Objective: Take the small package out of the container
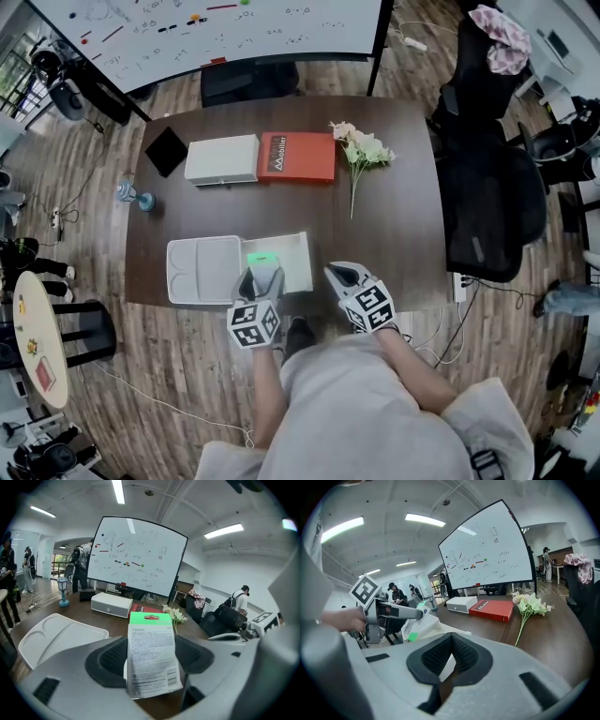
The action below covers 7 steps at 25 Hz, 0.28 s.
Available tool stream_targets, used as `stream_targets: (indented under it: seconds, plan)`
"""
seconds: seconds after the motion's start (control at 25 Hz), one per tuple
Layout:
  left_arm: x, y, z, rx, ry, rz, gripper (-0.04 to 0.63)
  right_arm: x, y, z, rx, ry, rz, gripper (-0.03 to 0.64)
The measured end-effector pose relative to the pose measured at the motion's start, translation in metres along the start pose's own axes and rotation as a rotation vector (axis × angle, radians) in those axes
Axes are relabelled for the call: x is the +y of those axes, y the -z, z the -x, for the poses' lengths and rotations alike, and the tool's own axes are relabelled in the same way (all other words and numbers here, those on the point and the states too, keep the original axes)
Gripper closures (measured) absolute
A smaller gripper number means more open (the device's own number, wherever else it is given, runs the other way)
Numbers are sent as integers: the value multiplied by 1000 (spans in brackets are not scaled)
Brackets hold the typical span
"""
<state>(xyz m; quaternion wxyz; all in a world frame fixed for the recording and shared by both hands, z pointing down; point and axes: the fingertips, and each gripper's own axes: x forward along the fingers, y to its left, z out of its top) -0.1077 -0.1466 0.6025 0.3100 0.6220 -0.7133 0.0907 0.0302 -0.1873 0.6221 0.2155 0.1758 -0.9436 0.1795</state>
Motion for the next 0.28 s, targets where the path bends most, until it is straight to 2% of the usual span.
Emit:
stream_targets:
  seconds: [0.28]
  plan:
    - [-10,-1,-4,-2,21,12,288,-3,0,6,-2,7,-3,621]
